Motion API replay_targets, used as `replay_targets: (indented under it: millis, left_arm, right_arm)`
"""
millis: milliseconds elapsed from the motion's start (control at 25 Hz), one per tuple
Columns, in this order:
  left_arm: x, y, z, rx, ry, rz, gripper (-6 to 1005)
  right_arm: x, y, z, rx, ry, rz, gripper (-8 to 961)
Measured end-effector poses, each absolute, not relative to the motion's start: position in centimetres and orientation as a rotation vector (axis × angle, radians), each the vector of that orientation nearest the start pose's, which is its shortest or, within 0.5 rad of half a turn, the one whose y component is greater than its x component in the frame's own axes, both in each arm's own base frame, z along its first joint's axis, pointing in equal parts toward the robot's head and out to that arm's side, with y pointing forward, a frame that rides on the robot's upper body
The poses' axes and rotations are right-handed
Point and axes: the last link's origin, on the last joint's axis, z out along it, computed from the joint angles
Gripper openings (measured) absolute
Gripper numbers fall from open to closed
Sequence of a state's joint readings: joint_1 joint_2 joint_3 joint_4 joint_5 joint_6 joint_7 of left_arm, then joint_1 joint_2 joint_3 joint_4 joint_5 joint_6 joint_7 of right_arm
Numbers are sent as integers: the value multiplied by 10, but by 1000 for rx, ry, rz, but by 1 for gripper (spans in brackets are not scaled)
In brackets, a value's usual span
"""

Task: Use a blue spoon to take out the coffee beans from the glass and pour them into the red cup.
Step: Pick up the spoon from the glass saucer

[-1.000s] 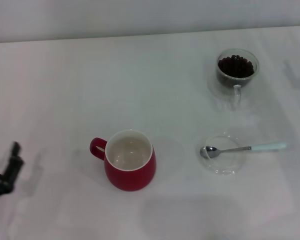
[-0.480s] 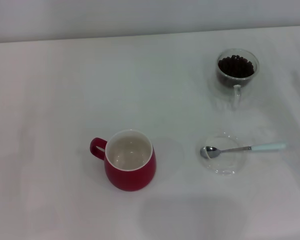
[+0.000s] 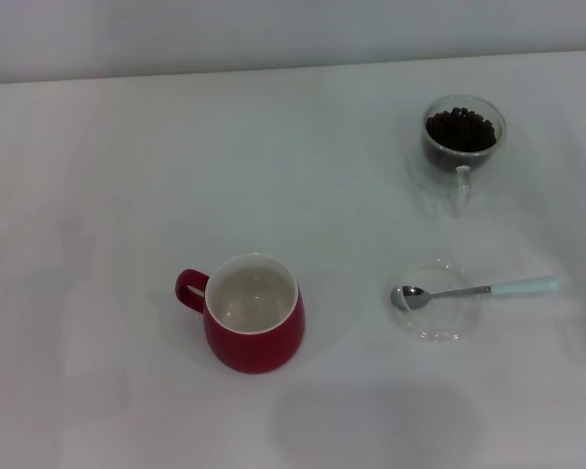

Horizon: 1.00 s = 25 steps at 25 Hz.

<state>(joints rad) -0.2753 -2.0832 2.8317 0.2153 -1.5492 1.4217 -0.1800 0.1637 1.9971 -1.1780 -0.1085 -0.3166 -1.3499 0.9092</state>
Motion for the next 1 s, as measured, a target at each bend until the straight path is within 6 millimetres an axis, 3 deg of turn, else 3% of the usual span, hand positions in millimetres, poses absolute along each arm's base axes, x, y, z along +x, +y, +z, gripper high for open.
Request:
replay_targets:
  millis: [400,1000]
  left_arm:
    - [-358,265,0,-1326,-645,-793,773]
    - [-356,264,-5,-1349,-623,-765,780]
  right_arm:
    - [418,219,52,-1289,1146,1137,830]
    - [416,210,32,-1360,1268,1139,807]
